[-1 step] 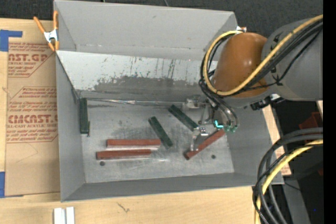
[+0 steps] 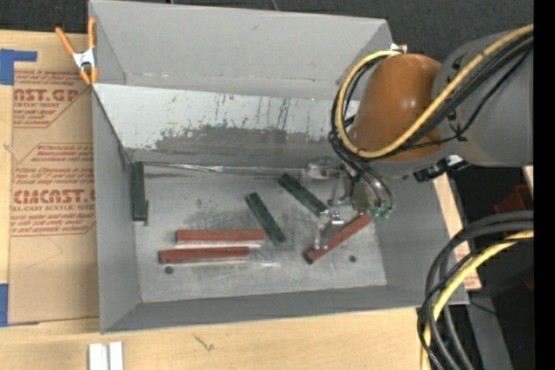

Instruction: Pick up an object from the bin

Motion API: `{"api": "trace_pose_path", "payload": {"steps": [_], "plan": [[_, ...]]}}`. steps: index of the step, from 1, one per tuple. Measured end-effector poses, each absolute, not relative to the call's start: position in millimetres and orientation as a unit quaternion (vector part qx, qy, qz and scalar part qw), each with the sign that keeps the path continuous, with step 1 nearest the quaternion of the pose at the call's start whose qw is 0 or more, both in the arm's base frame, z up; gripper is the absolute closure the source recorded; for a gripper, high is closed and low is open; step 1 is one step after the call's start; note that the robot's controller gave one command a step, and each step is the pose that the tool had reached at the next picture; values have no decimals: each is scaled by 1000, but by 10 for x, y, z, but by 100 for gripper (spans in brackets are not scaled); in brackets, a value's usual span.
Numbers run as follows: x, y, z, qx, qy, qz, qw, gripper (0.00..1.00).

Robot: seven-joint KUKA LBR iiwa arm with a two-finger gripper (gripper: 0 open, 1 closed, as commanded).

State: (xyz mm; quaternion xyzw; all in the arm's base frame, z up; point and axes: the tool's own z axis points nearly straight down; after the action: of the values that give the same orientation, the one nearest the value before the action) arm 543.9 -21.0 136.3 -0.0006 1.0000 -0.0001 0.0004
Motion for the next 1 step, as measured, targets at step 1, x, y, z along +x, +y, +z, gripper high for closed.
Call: {"api": "trace_pose_path", "payload": {"steps": [1], "plan": [[5339,-608,770,80,997,2,10,100]]}}
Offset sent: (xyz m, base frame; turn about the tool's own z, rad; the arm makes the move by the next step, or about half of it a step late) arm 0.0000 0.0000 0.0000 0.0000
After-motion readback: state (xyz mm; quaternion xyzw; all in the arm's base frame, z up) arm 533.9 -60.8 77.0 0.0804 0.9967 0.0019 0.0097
